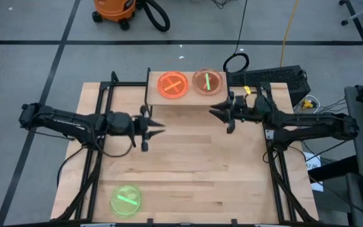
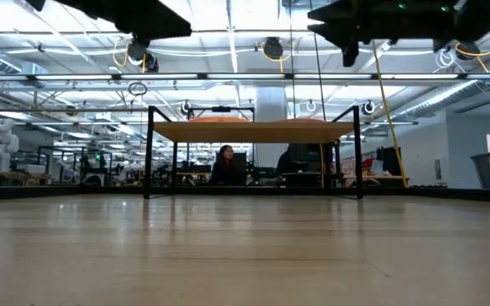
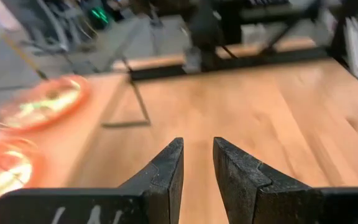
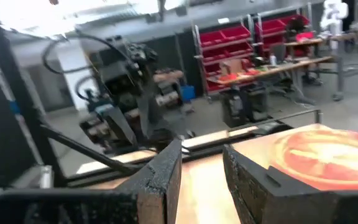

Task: Place and stack plates onto a shelf
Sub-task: Stack the green plate on top of the orange plate on the shelf

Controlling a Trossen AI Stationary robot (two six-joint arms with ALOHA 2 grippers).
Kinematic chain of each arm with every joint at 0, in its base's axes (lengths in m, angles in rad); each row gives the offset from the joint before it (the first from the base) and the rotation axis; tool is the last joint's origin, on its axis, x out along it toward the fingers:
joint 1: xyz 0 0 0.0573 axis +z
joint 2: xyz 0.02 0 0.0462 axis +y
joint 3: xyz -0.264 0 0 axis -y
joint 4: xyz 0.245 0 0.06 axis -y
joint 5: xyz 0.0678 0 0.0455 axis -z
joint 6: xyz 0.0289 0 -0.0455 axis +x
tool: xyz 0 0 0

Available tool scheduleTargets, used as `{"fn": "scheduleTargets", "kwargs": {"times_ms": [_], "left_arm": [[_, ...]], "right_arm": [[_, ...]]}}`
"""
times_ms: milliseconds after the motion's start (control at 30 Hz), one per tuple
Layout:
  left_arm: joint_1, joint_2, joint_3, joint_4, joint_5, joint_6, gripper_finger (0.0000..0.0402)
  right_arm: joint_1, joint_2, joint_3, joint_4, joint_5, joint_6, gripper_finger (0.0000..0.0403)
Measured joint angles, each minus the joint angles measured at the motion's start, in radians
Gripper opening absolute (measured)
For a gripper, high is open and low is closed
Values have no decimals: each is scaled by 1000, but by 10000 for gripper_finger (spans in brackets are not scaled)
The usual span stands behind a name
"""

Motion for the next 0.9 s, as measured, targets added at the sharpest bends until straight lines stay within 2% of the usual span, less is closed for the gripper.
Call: {"fn": "scheduleTargets", "kwargs": {"times_ms": [167,333,567,900], "left_arm": [[-95,47,1,-118,0,-48,94],[-178,89,1,-216,-1,-118,94],[-244,124,1,-289,-1,-164,94],[-255,127,1,-296,-2,-186,94]], "right_arm": [[50,-22,-115,137,41,42,100],[100,-22,-163,144,127,44,100],[160,-22,-190,145,103,39,100],[191,-22,-194,144,104,48,100]]}}
